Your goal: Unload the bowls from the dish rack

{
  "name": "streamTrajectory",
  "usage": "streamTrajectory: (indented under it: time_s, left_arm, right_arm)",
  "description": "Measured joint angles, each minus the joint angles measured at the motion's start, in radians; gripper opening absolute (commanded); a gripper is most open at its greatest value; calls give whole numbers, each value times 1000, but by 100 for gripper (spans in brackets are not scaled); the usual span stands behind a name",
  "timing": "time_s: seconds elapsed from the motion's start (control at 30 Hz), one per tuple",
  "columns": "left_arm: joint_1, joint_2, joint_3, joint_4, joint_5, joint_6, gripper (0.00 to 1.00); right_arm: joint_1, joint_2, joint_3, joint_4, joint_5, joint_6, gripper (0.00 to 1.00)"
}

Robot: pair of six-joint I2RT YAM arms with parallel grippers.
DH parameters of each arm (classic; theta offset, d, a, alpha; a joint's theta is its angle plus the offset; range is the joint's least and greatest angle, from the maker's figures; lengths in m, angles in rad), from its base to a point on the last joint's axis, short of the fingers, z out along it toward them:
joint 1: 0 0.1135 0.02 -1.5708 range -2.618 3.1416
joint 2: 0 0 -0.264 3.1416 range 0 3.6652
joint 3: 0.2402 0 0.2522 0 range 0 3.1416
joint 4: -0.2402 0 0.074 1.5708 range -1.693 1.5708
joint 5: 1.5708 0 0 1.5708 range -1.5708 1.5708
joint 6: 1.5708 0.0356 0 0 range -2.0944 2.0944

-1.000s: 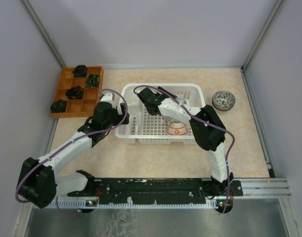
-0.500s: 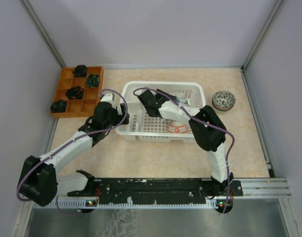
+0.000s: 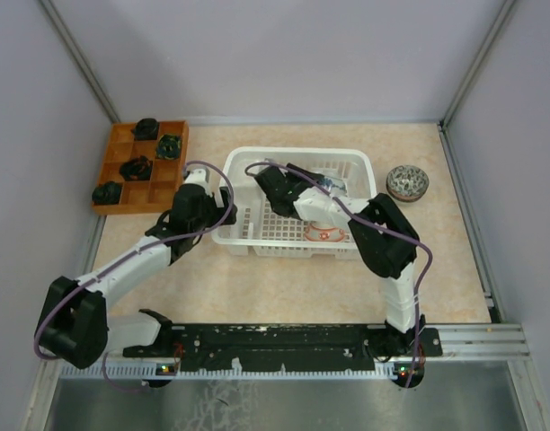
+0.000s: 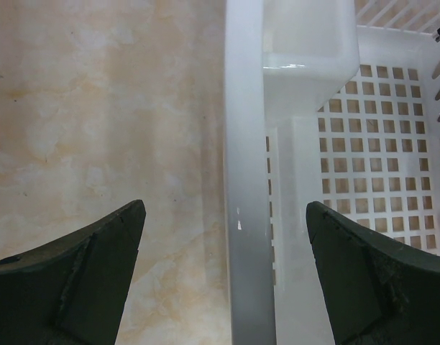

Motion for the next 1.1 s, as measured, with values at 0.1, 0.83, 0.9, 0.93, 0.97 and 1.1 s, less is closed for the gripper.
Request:
streamTrajectory:
  time_s: [0.1, 0.83, 0.9, 0.93, 0.97, 1.1]
  left_arm:
    - [5, 4, 0, 10, 5, 0, 99]
    - [18, 8, 0, 18, 17, -1, 99]
    - [18, 8, 0, 17, 17, -1, 99]
    - [18, 8, 0, 17, 18, -1, 99]
    - [18, 8, 0, 17, 19, -1, 99]
    - [19, 8, 0, 17, 22, -1, 99]
  right_arm:
    - [0, -14, -10, 5, -3, -1, 28]
    - [-1, -129, -6, 17, 33, 42, 45]
    - [-1, -129, 7, -32, 28, 84, 48]
    - [-1, -129, 14, -51, 25, 101, 48]
    - [-1, -129, 21, -72, 24, 119, 49]
    - [-3, -117, 59, -159, 32, 191, 49]
